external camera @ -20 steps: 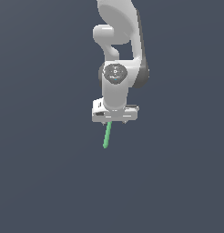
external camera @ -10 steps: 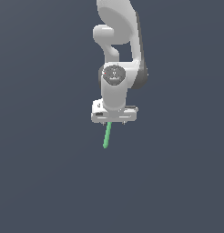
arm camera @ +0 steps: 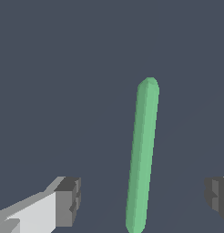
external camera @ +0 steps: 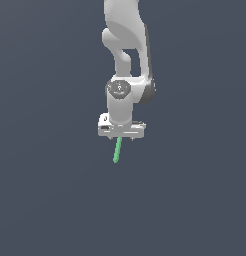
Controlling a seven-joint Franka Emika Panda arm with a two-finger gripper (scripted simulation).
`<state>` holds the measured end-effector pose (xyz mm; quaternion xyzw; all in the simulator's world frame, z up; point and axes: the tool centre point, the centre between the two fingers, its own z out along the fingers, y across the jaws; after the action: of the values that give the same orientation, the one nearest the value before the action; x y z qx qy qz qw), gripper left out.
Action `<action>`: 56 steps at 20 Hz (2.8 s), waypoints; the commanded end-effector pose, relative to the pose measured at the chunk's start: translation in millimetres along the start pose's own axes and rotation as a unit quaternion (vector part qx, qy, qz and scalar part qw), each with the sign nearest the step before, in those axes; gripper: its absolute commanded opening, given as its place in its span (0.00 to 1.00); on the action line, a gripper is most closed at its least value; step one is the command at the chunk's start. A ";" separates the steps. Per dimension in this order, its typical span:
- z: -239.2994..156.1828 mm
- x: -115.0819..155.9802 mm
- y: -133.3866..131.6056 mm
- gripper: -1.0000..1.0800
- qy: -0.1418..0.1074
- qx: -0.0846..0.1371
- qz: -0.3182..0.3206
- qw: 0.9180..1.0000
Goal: Pick up the object and move it to a goal position.
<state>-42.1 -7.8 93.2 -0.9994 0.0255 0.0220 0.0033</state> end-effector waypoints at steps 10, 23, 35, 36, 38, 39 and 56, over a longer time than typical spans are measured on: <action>29.0 -7.0 16.2 0.96 0.021 -0.002 0.041 0.999; 56.3 -7.2 16.9 0.96 0.022 -0.002 0.042 0.999; 80.4 -5.6 17.1 0.00 0.022 -0.002 0.043 0.999; 80.4 -5.6 17.1 0.00 0.022 -0.002 0.043 0.999; 80.4 -5.6 17.1 0.00 0.022 -0.002 0.043 0.999; 80.4 -5.6 17.1 0.00 0.022 -0.002 0.043 0.999; 41.3 -16.1 -14.6 0.00 0.022 -0.002 0.043 0.999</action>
<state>-57.9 0.9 44.2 -0.9976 0.0686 0.0005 -0.0001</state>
